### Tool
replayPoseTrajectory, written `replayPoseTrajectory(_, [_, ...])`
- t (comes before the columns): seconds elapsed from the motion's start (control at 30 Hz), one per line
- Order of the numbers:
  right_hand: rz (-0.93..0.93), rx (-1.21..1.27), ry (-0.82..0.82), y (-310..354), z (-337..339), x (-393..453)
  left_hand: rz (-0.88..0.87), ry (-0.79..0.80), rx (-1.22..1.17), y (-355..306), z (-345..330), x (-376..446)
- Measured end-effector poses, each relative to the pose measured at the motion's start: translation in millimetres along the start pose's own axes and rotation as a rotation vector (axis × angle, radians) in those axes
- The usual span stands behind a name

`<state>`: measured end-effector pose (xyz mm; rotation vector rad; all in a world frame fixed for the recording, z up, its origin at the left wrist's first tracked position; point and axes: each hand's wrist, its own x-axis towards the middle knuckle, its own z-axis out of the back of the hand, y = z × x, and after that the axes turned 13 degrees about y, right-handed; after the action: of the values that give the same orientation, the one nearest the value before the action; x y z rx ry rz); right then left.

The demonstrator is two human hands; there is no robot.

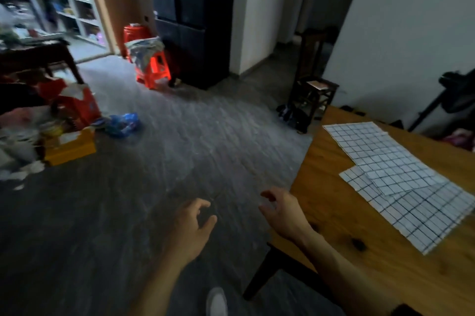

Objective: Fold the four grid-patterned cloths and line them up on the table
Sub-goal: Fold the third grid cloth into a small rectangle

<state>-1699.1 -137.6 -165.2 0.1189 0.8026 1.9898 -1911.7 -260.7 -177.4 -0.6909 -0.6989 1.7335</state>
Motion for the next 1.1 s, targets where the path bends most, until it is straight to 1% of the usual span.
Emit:
replayPoseTrajectory(0.23, [-0.115,0.104,-0.025,-11.0,14.7,106.9,-0.07,0.198,0.105,22.4,26.4,149.7])
replayPoseTrajectory(0.37, [-0.212,0.153,-0.089,-8.7,46.7,165.9,-0.126,0.269,0.138,7.5,48.7,237.9])
replayPoseTrajectory(0.47, [-0.235,0.153,-0.169,-6.0,78.0,202.2,-0.192,0.274,0.108,-3.5,58.2,304.6])
replayPoseTrajectory(0.57, [-0.273,0.169,-0.259,-10.8,99.4,228.2,-0.264,0.316,0.111,-14.3,54.2,356.3])
replayPoseTrajectory(0.63, [-0.319,0.192,-0.294,-19.2,107.1,244.2,-0.295,0.382,0.085,-17.3,44.5,389.2])
replayPoseTrajectory(0.77, [-0.43,0.206,-0.338,-34.0,114.9,280.6,-0.395,0.526,0.137,-14.3,25.6,453.6])
replayPoseTrajectory(0.93, [-0.549,0.221,-0.484,-25.7,126.6,333.4,-0.54,0.669,0.168,-25.0,27.7,554.5])
replayPoseTrajectory(1.03, [-0.61,0.198,-0.49,-10.5,138.3,362.9,-0.64,0.704,0.157,-41.0,28.1,605.9])
replayPoseTrajectory(1.1, [-0.675,0.2,-0.502,-13.8,146.8,378.3,-0.689,0.743,0.151,-52.2,20.9,634.0])
